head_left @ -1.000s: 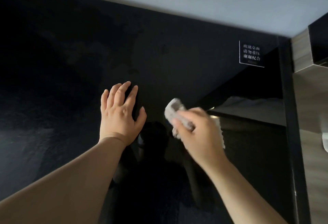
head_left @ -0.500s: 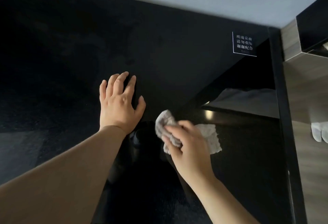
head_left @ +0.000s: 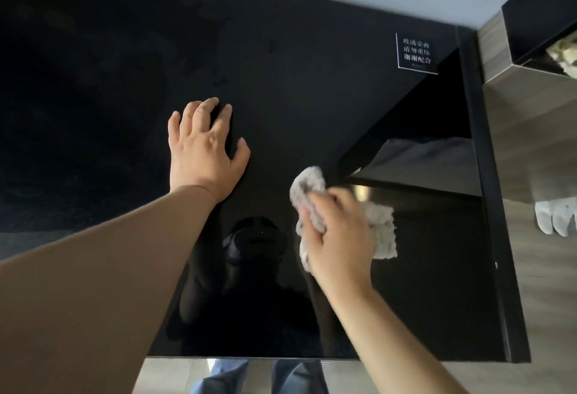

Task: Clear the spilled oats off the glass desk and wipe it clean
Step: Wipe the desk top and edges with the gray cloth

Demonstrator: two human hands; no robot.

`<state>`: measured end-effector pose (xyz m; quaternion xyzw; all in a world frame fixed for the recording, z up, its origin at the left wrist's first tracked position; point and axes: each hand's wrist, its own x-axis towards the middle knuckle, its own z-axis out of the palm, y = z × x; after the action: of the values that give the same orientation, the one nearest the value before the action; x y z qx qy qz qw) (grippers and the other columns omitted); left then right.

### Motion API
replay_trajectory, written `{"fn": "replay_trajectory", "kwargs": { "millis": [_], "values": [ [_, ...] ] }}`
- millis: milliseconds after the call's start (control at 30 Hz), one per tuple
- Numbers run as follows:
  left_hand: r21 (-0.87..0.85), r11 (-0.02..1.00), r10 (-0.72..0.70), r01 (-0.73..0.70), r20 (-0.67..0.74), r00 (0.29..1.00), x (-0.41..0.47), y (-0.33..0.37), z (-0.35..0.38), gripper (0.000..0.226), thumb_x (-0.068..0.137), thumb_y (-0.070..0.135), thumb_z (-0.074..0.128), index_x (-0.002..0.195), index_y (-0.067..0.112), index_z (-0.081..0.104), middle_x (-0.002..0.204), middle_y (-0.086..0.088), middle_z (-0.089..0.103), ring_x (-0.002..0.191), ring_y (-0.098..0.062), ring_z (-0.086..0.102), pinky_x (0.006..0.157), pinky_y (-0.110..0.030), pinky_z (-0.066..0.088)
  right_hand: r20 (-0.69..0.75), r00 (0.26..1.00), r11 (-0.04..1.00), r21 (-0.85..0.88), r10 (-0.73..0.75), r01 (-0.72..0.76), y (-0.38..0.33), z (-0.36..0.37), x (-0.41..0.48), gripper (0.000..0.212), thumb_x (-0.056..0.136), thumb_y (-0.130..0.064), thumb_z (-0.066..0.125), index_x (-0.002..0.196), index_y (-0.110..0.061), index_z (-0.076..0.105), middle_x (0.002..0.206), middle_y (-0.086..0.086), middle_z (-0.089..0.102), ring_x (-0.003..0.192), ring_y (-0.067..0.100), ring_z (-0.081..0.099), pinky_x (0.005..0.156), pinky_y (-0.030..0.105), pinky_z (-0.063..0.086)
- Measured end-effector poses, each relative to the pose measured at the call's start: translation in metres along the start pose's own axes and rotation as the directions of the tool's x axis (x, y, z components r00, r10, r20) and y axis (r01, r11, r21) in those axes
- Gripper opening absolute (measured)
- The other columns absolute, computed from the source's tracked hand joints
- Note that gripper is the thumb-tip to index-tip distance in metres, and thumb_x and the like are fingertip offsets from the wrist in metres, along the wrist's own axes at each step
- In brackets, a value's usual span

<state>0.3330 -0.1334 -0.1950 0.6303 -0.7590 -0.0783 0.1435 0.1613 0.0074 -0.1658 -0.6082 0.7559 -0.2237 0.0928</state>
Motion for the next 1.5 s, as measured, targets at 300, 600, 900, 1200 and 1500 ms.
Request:
{"fn": "replay_trajectory", "kwargs": {
  "millis": [300, 600, 900, 1200, 1500],
  "values": [
    [-0.022, 0.999, 0.046, -0.045, 0.041, 0.998, -0.005, -0.003, -0.006, 0.06, 0.091, 0.045, 0.049, 0.141, 0.012, 0.046, 0.152, -0.01, 0.035, 0.143, -0.03, 0.022, 0.119, -0.048, 0.008, -0.09, 0.992, 0.989, 0.123, 0.091, -0.08, 0.02, -0.027, -0.008, 0.022, 0.088, -0.028, 0.062, 0.108, -0.023, 0.07, 0.106, -0.005, 0.062, 0.093, 0.014, 0.06, 0.073, 0.028, 0.047],
    [-0.111, 0.975, 0.192, -0.192, -0.014, 0.981, -0.119, -0.019, -0.055, 0.048, 0.087, 0.036, 0.049, 0.123, 0.008, 0.063, 0.135, -0.012, 0.056, 0.127, -0.034, 0.048, 0.108, -0.052, 0.034, -0.022, 1.0, 1.0, 0.029, -0.001, 0.001, -0.008, -0.004, -0.112, 0.028, 0.081, -0.018, 0.072, 0.108, -0.022, 0.07, 0.106, -0.001, 0.061, 0.092, 0.019, 0.059, 0.074, 0.021, 0.039],
    [-0.027, 0.982, 0.19, -0.189, 0.118, 0.975, -0.185, -0.038, -0.043, 0.057, 0.093, 0.041, 0.038, 0.14, 0.009, 0.048, 0.15, -0.006, 0.04, 0.142, -0.028, 0.029, 0.119, -0.048, 0.015, -0.095, 0.977, 0.977, 0.121, 0.19, -0.178, 0.005, -0.031, -0.09, 0.025, 0.087, -0.022, 0.066, 0.112, -0.023, 0.07, 0.11, -0.002, 0.06, 0.098, 0.019, 0.058, 0.074, 0.026, 0.043],
    [-0.019, 0.982, 0.188, -0.187, 0.1, 0.977, -0.186, -0.038, -0.043, 0.057, 0.092, 0.04, 0.039, 0.138, 0.009, 0.05, 0.149, -0.006, 0.042, 0.141, -0.029, 0.03, 0.118, -0.048, 0.016, -0.01, 0.996, 0.982, 0.167, 0.091, -0.089, -0.036, -0.004, -0.175, 0.031, 0.084, -0.029, 0.056, 0.11, -0.022, 0.071, 0.106, -0.003, 0.063, 0.095, 0.015, 0.061, 0.075, 0.019, 0.045],
    [-0.123, 0.982, 0.153, -0.142, 0.079, 0.985, -0.164, -0.038, -0.057, 0.051, 0.09, 0.045, 0.041, 0.121, 0.012, 0.065, 0.127, -0.002, 0.06, 0.119, -0.027, 0.051, 0.104, -0.044, 0.033, -0.008, 0.999, 0.938, 0.344, 0.048, -0.042, -0.041, -0.049, -0.126, 0.03, 0.089, -0.032, 0.059, 0.109, -0.014, 0.071, 0.1, -0.009, 0.063, 0.092, 0.0, 0.061, 0.078, 0.008, 0.047]
  ]
}}
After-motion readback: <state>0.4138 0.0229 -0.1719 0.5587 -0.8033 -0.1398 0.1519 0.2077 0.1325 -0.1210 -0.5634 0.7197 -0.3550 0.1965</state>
